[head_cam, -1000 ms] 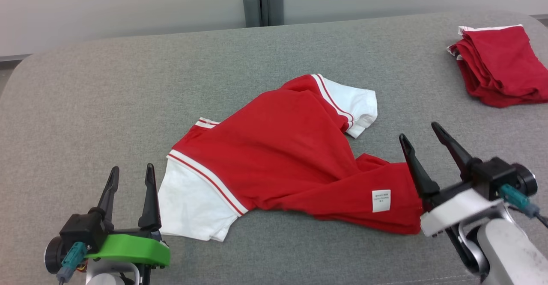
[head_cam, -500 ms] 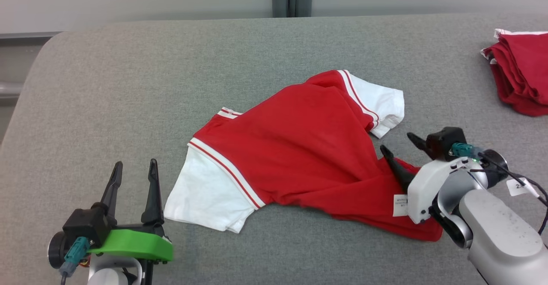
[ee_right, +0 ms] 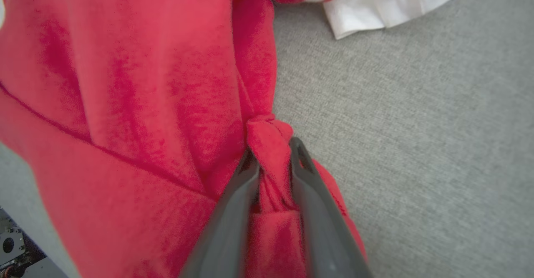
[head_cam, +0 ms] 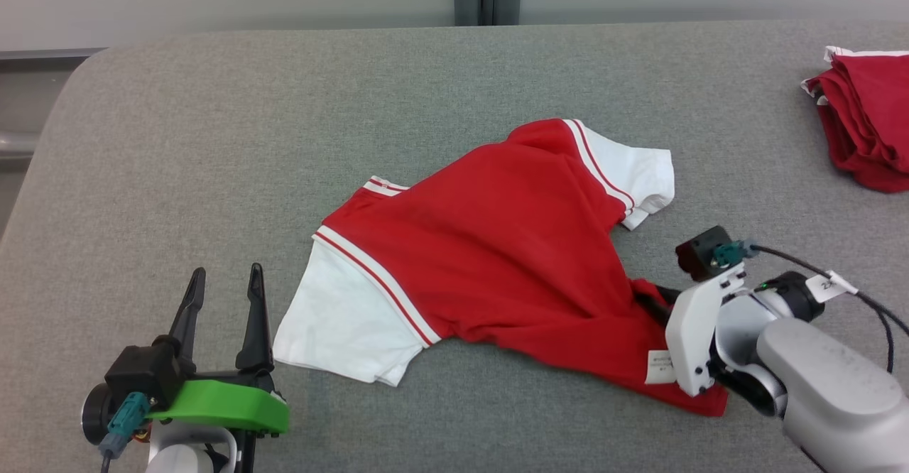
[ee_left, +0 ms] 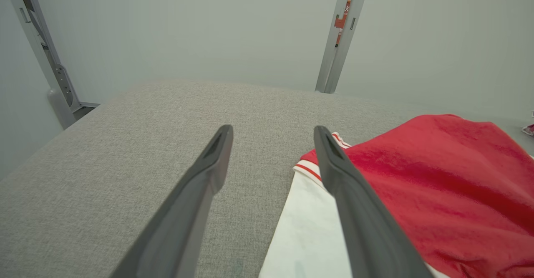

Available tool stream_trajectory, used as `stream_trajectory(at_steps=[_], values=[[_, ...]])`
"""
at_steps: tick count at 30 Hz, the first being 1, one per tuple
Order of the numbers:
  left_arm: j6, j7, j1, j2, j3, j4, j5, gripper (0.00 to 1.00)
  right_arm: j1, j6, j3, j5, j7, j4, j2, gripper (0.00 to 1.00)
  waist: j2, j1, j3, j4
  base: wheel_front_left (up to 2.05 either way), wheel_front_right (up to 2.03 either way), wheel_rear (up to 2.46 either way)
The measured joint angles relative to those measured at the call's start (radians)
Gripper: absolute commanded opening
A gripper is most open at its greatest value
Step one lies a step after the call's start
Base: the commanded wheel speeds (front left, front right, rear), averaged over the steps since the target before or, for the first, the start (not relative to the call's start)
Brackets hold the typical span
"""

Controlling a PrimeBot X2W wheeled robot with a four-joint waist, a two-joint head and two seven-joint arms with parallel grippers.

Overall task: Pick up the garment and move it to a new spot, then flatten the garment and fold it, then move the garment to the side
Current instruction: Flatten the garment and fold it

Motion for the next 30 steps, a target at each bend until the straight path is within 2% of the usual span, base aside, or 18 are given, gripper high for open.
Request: stream_trajectory(at_steps=[4,8,16,17,18,24,30], values=[[0.000,0.000,-0.001,0.000,0.001,-0.002,-0.001,1.00,-0.069,0.000,-0.047,-0.022,-0.109,0.023,-0.026,0.00,0.0000,0.0000,0.003,-0.002,0.00,0.00,0.00],[0.000,0.000,-0.002,0.000,0.007,-0.003,-0.001,1.00,-0.145,0.000,-0.146,-0.084,-0.240,0.084,-0.031,0.00,0.0000,0.0000,0.005,-0.003,0.00,0.00,0.00],[0.000,0.000,-0.007,0.000,0.003,-0.003,-0.007,1.00,-0.209,0.000,-0.283,-0.181,-0.355,0.250,0.038,0.00,0.0000,0.0000,0.014,0.004,0.00,0.00,0.00],[0.000,0.000,-0.008,0.000,0.002,-0.003,-0.009,1.00,-0.209,0.000,-0.283,-0.188,-0.356,0.266,0.053,0.40,0.0000,0.0000,0.015,0.005,0.00,0.00,0.00],[0.000,0.000,-0.009,0.000,0.002,-0.002,-0.009,1.00,-0.209,0.000,-0.283,-0.196,-0.362,0.279,0.067,1.00,0.0000,0.0000,0.016,0.005,0.00,0.00,0.00],[0.000,0.000,-0.009,0.000,0.007,0.001,-0.008,1.00,-0.208,0.000,-0.300,-0.208,-0.440,0.295,0.093,1.00,-0.0001,0.0000,0.007,-0.008,0.00,0.00,0.00],[0.000,0.000,0.007,0.000,0.039,-0.002,0.005,1.00,-0.138,0.000,-0.342,-0.204,-0.486,0.209,0.106,1.00,0.0000,0.0000,-0.016,-0.037,0.00,0.00,0.00]])
